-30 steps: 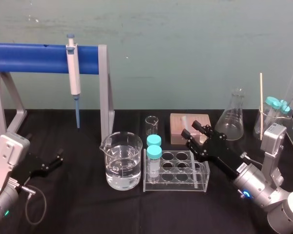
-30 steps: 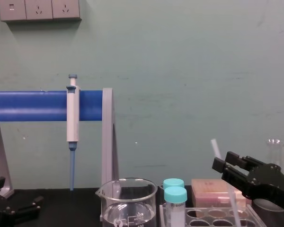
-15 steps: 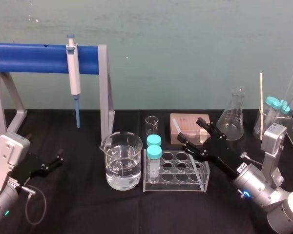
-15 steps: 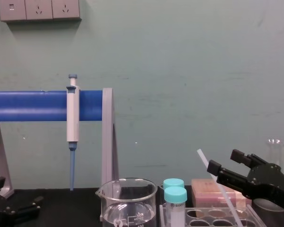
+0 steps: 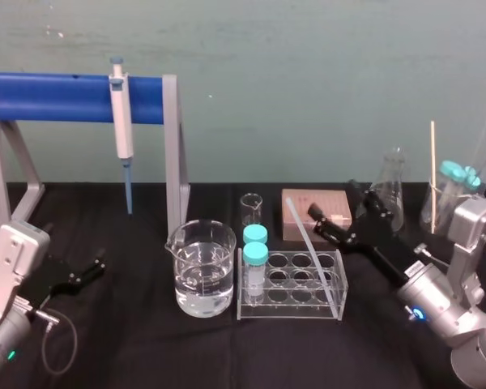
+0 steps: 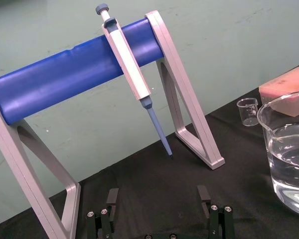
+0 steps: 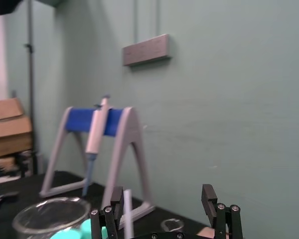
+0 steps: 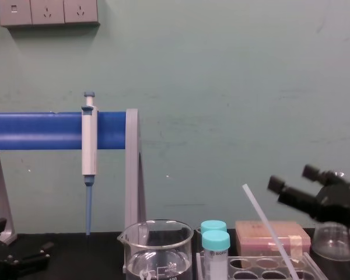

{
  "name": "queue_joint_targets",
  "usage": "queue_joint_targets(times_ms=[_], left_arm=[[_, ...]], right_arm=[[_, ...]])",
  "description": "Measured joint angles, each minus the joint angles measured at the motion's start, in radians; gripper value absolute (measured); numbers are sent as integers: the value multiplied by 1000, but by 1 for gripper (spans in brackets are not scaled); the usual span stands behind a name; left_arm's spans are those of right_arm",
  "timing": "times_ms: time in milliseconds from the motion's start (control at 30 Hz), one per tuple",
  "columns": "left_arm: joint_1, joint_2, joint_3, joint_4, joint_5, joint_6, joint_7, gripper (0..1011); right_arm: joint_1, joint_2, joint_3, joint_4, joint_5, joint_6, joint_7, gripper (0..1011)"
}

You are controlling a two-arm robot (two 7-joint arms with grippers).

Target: Pick up the stirring rod with one hand, then place it down.

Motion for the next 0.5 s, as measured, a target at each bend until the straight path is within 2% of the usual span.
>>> queue_joint_targets(times_ms=[67,100,133,200,300,400,433,500], left_arm=[[0,0,0,0,0,0,0,1000],[0,0,0,0,0,0,0,1000],[0,0,0,0,0,0,0,1000],[0,0,0,0,0,0,0,1000],[0,0,0,0,0,0,0,1000],[0,0,0,0,0,0,0,1000],[0,0,0,0,0,0,0,1000],[0,0,0,0,0,0,0,1000]], right_arm=[[-29,6,20,-58,-13,28,-61,1000],[-29,6,20,-58,-13,28,-61,1000],[-46,9,36,-92,-20,59,-106,1000],[-64,10,53,-124,-25,91,-147,1000],[-103,12,94,-188,-24,192,-238,1000],[-122,12,115,-220,-24,258,-287,1000],[-135,13,125,-239,-24,304,-317,1000],[-144,16,132,-252,-25,347,-340,1000]])
